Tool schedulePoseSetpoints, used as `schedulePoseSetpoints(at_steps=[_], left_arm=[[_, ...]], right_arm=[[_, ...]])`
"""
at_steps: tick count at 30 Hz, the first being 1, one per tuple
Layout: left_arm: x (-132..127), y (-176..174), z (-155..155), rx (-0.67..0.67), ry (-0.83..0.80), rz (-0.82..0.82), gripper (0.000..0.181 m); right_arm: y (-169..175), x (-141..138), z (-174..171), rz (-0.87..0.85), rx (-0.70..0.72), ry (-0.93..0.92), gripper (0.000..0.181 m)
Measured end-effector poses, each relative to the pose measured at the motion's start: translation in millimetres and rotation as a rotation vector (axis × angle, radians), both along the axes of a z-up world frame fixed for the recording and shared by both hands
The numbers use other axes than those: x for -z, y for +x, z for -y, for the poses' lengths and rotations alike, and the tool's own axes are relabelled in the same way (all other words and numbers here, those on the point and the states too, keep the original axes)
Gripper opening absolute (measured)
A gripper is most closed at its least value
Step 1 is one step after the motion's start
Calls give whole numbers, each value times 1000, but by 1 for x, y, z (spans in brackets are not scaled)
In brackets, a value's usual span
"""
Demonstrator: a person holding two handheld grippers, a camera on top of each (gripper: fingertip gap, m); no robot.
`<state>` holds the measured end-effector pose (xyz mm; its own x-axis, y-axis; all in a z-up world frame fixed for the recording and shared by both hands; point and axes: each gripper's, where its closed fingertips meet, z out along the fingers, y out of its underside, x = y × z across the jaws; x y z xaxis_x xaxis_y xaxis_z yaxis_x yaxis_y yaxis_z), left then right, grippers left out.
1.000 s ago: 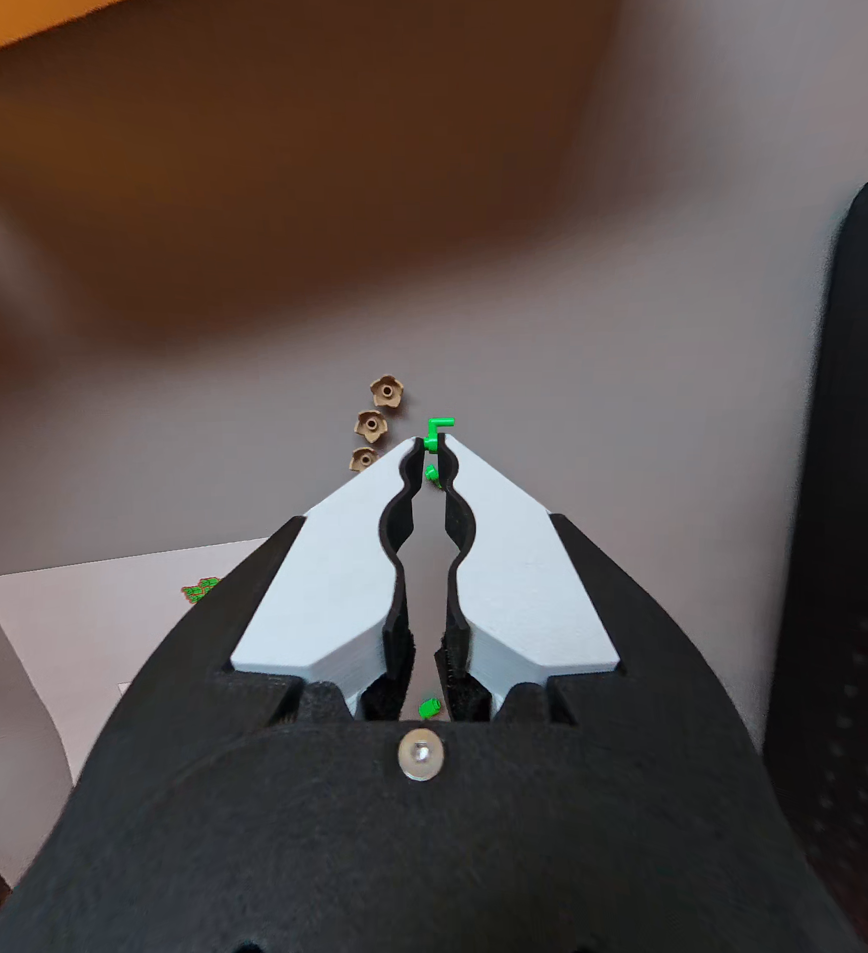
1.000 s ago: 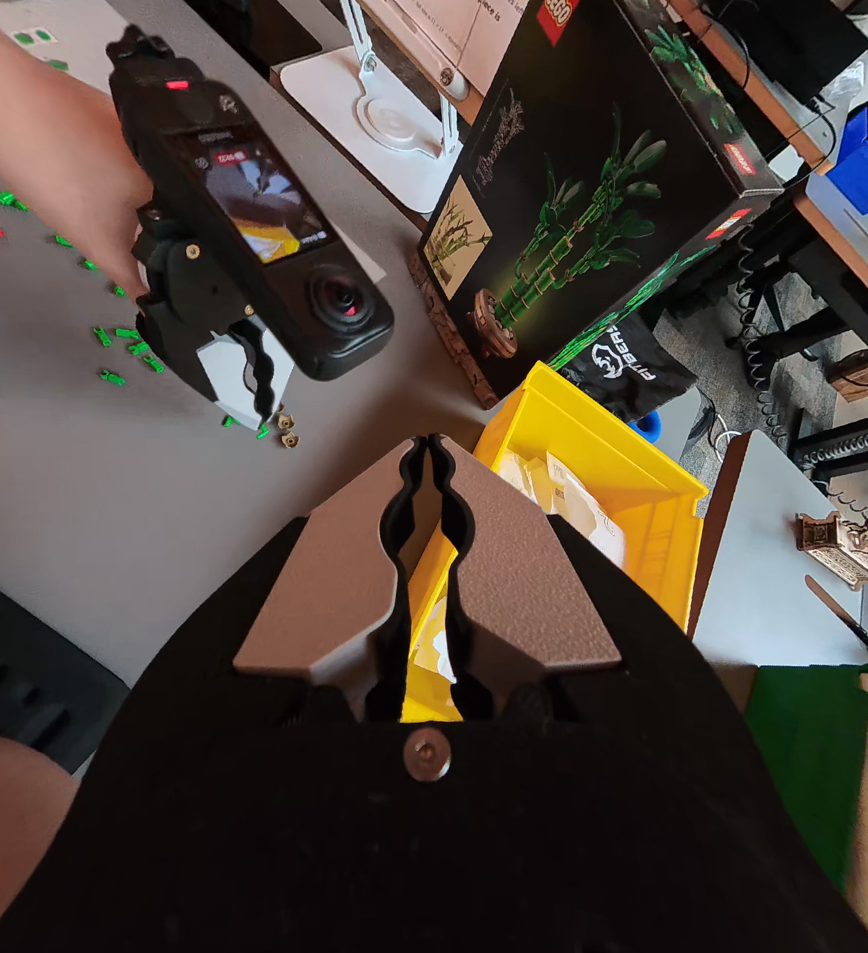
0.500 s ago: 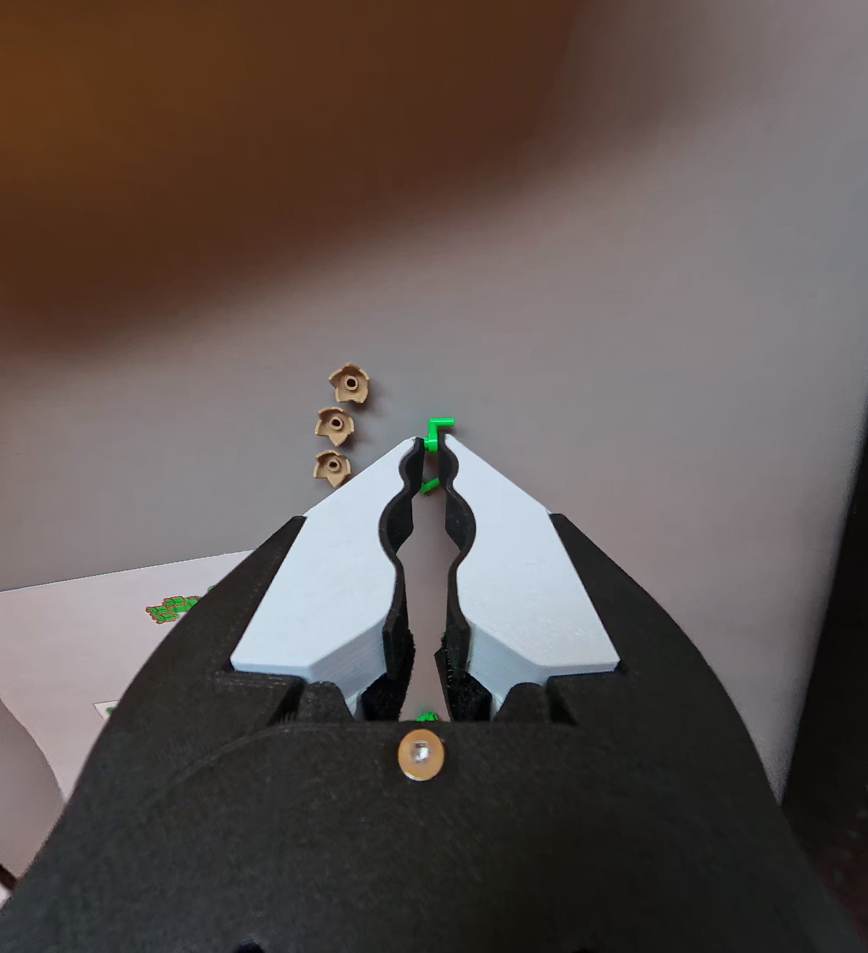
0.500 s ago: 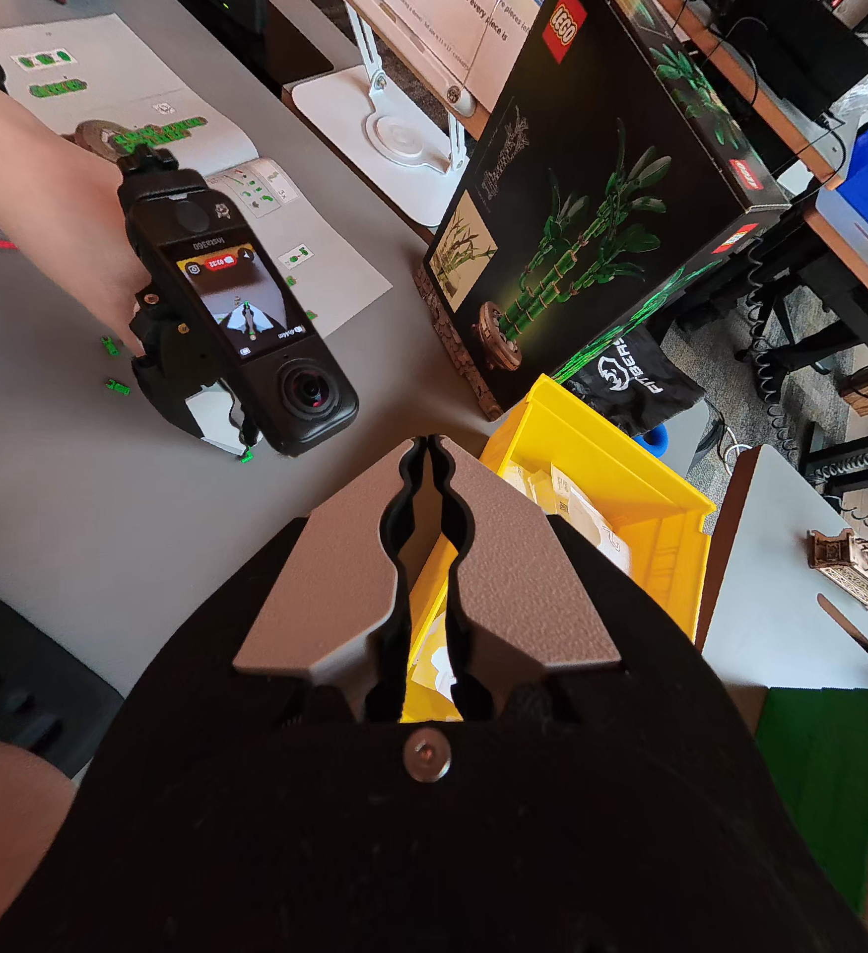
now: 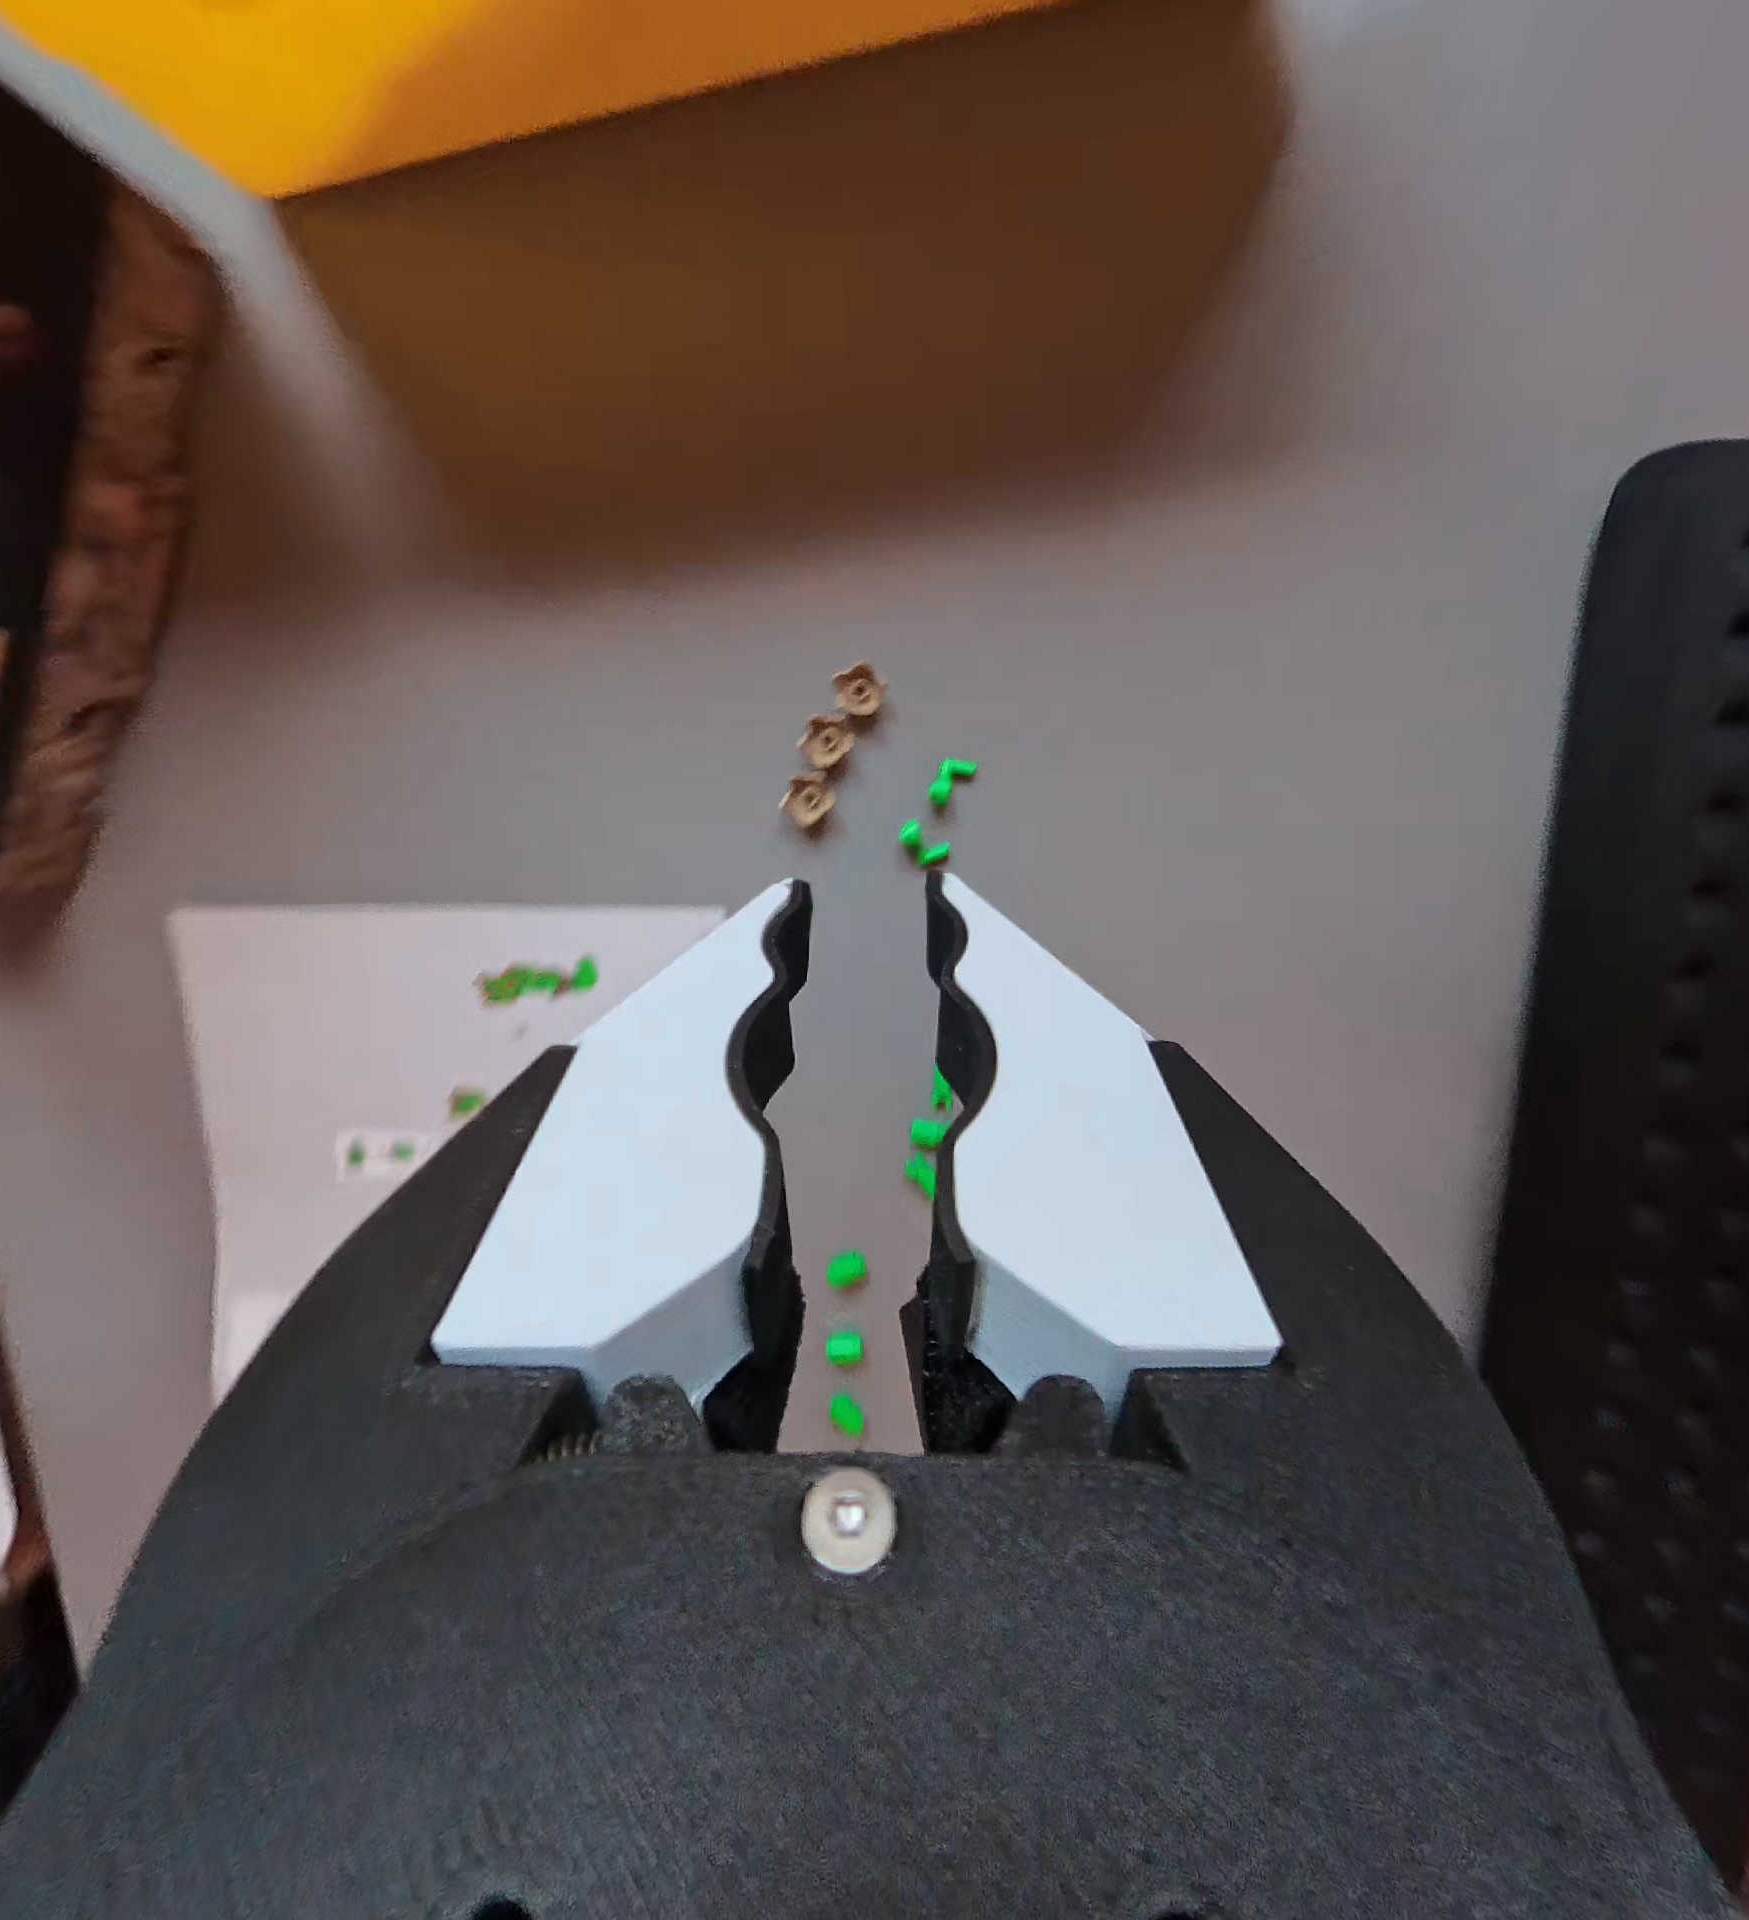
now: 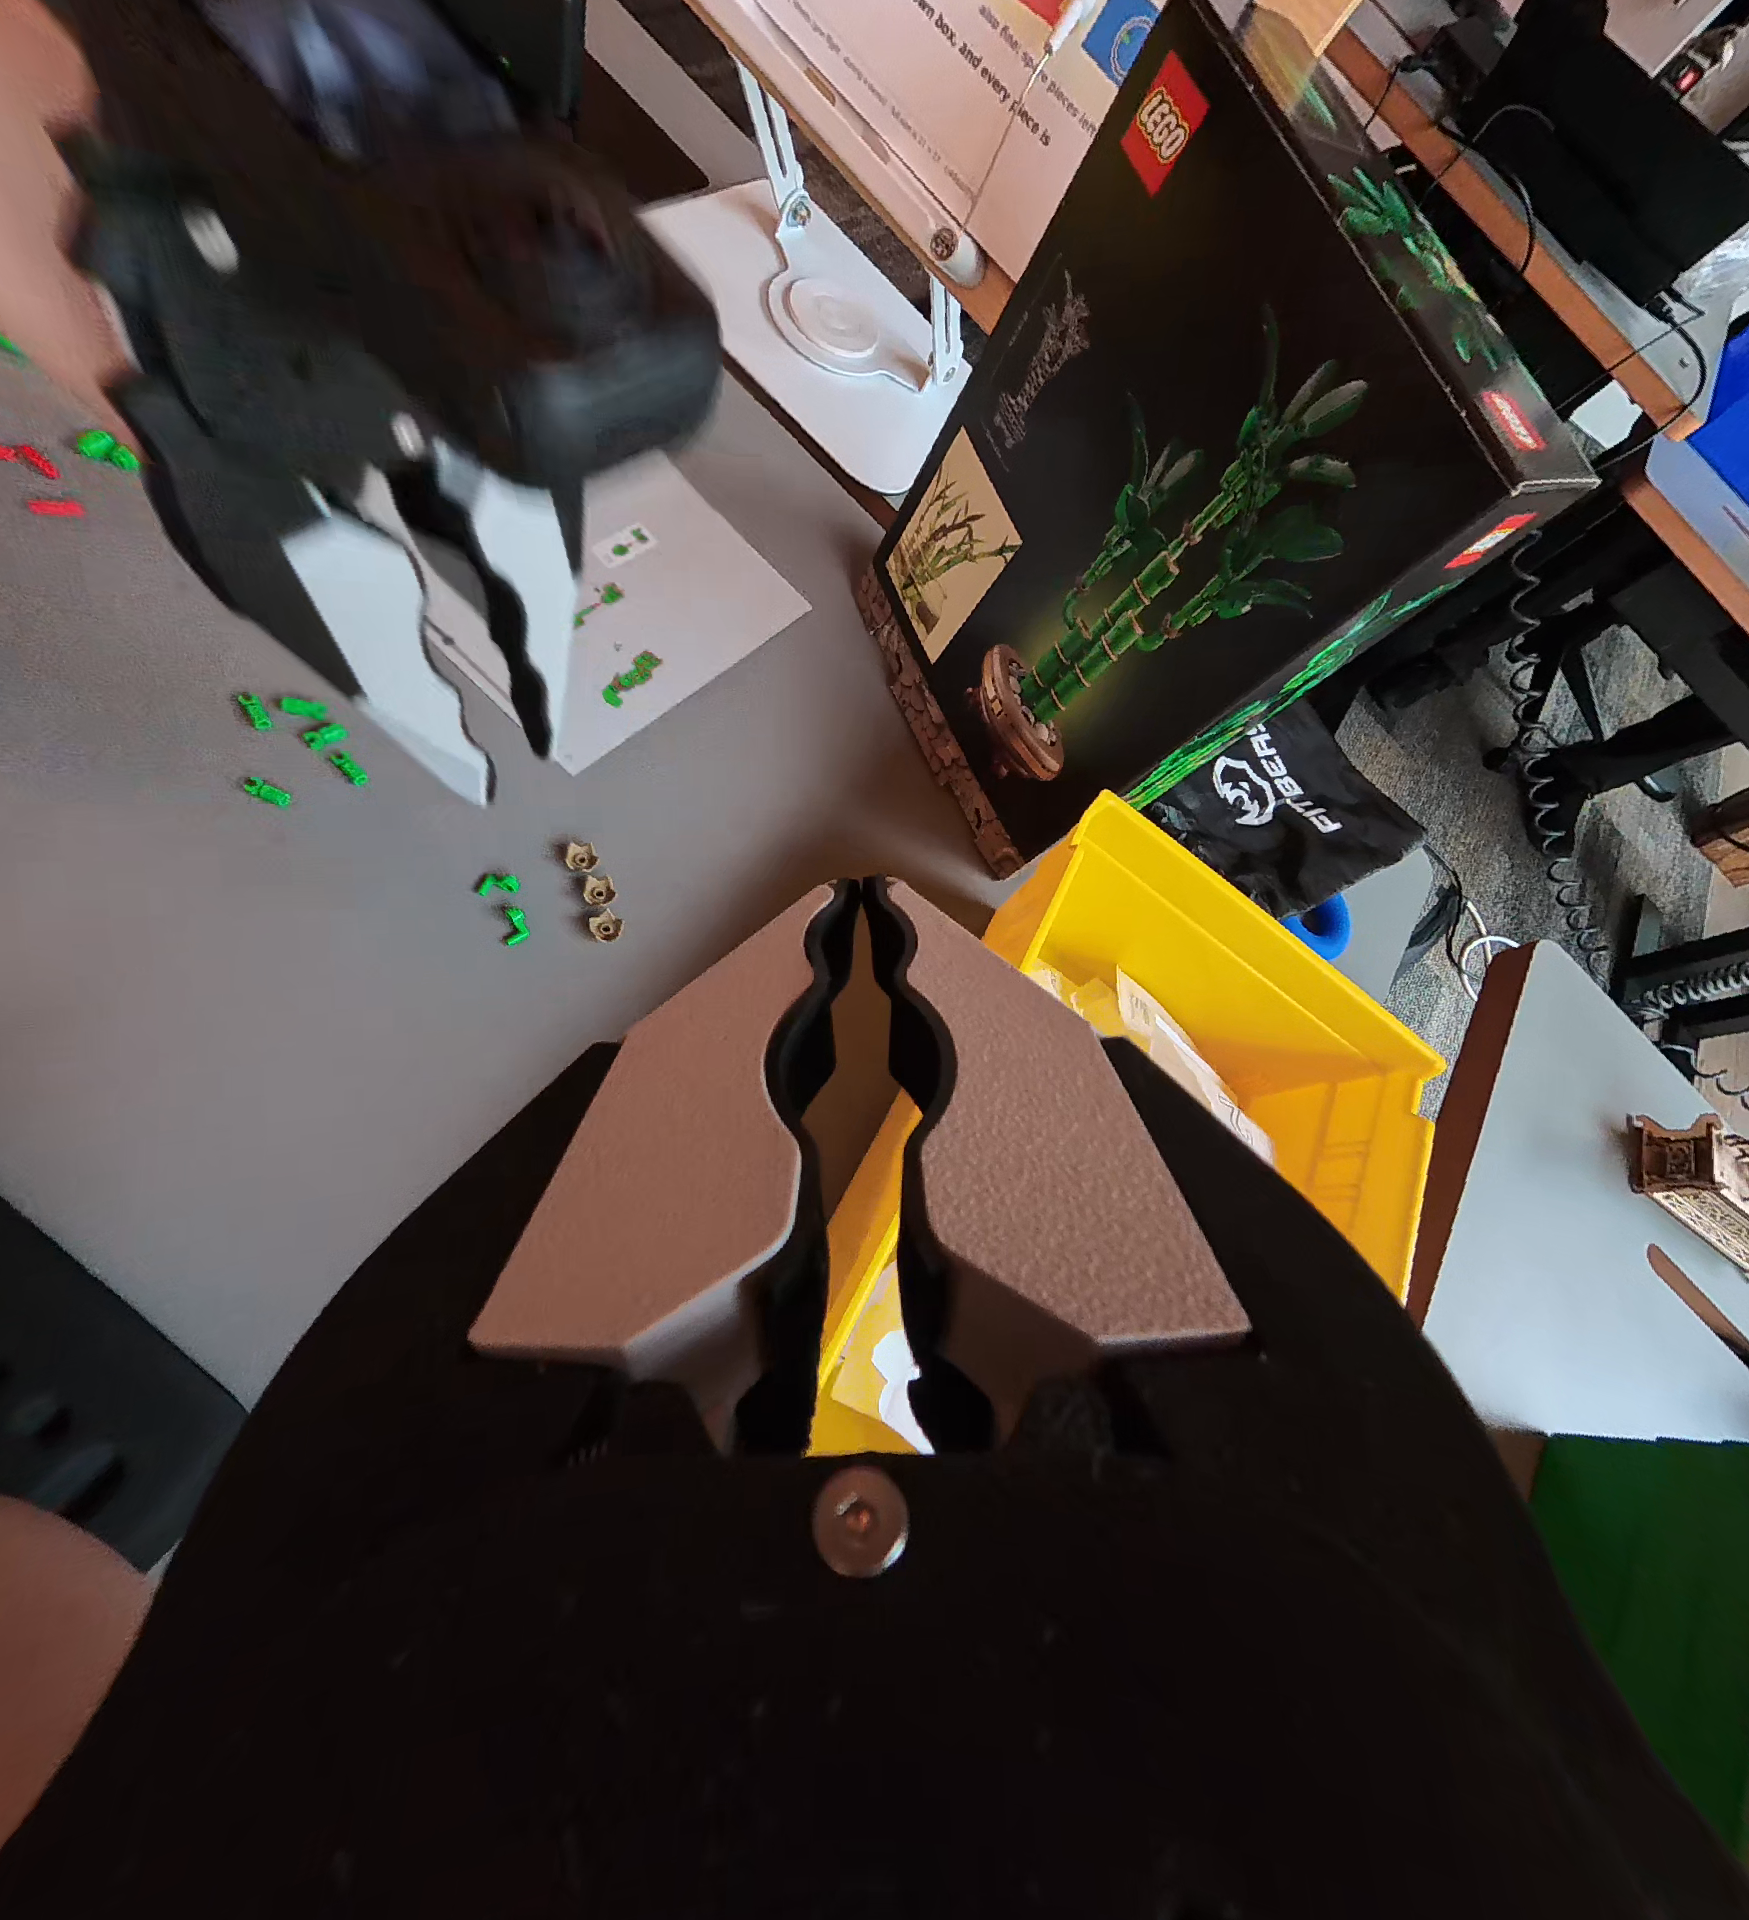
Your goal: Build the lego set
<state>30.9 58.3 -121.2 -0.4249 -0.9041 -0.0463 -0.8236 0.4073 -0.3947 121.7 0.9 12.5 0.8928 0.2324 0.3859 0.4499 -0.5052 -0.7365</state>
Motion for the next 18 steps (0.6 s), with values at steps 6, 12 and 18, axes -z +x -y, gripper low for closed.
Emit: schedulePoseSetpoints(at_steps=[6,12,18], left_arm=[[-93,-100,-75,-335,81,270,18],[-117,-298,-158,-757,210,249,22],[-83,-479,-199,-1154,140,144,21]], right_arm=[[3,5,-2,2,13,-28,1],[3,8,-15,27,29,-51,0],[-13,16,-41,95,40,-130,1]])
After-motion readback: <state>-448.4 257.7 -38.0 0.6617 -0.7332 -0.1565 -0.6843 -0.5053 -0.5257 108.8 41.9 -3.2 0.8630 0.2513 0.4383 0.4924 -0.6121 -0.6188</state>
